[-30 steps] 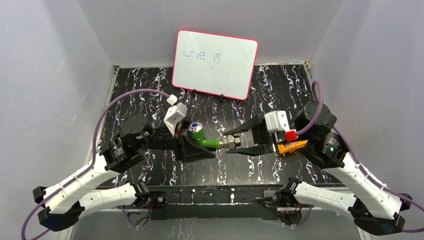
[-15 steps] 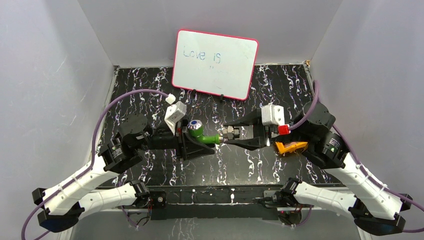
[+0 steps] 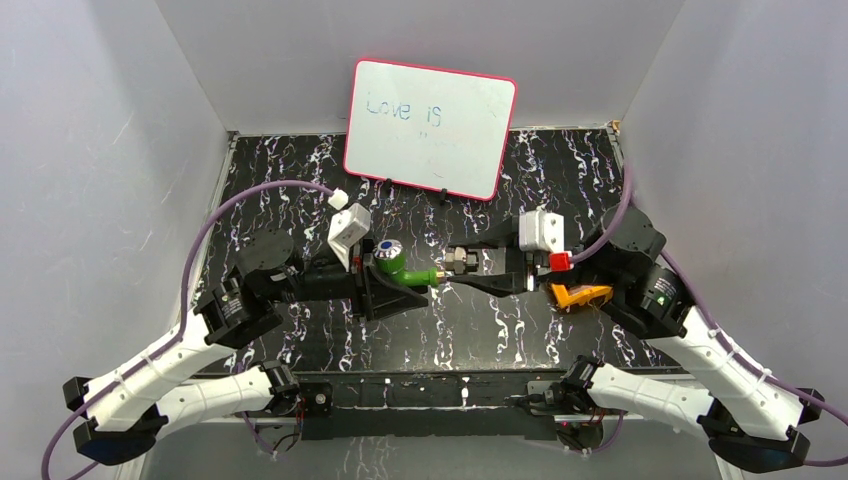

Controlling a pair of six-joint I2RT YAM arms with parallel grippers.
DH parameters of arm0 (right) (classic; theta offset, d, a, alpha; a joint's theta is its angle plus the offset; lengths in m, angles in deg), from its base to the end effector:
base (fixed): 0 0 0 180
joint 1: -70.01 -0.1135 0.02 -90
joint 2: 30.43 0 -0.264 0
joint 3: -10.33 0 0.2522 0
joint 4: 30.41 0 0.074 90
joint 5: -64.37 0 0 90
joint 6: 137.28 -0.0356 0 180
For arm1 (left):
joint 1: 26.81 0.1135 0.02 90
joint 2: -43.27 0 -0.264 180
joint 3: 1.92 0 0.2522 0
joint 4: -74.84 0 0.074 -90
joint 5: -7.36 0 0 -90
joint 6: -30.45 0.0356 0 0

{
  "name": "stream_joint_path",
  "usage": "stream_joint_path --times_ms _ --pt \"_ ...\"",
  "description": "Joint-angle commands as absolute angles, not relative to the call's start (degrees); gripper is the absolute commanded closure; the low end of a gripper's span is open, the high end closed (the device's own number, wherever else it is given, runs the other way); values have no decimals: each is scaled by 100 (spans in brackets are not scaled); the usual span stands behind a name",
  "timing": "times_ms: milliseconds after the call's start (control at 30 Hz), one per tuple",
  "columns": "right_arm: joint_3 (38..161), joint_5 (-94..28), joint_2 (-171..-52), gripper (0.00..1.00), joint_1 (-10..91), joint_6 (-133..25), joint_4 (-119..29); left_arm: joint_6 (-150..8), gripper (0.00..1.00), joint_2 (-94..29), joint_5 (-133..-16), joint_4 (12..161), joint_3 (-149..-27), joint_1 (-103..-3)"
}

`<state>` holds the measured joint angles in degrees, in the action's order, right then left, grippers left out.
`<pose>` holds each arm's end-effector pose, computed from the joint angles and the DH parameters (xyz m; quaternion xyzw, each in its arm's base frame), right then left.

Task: Install the water faucets
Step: Screw the water faucet onto the adaptor.

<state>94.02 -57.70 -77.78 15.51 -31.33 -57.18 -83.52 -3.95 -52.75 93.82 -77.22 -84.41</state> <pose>0.0700 0.1307 0.4744 -0.5302 0.3852 0.4106 0.6339 0.0744 -0.1503 0.4426 0.3692 0.5433 -0.6070 0.4474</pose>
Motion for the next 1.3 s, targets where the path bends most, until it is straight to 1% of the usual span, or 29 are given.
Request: stream_joint_path --times_ms 0,167,400,633,933,1267 --pt "9323 -5744 -7649 100 1548 -2928 -5263 -8254 100 -113 -5567 9064 -7762 -8488" --pt "9321 -5817 -7583 100 1553 -2912 -5168 -8230 100 -46 -5667 9089 -7740 -8482" --pt "9232 -5908 -7638 100 1553 -3224 -4524 -8258 100 -132 -5600 9050 -7711 -8488" --pt "9232 -6165 -7738 100 1545 -3242 -4298 -8302 100 -156 -5685 8925 -7673 -8479" --pt "9235 -6427 -7714 100 1544 -3300 -4284 -8331 100 -158 -5704 8895 -7630 -8484" --pt "9259 -6408 -7754 100 1548 -3360 -4235 -8346 100 -191 -5662 8890 -7636 -8483"
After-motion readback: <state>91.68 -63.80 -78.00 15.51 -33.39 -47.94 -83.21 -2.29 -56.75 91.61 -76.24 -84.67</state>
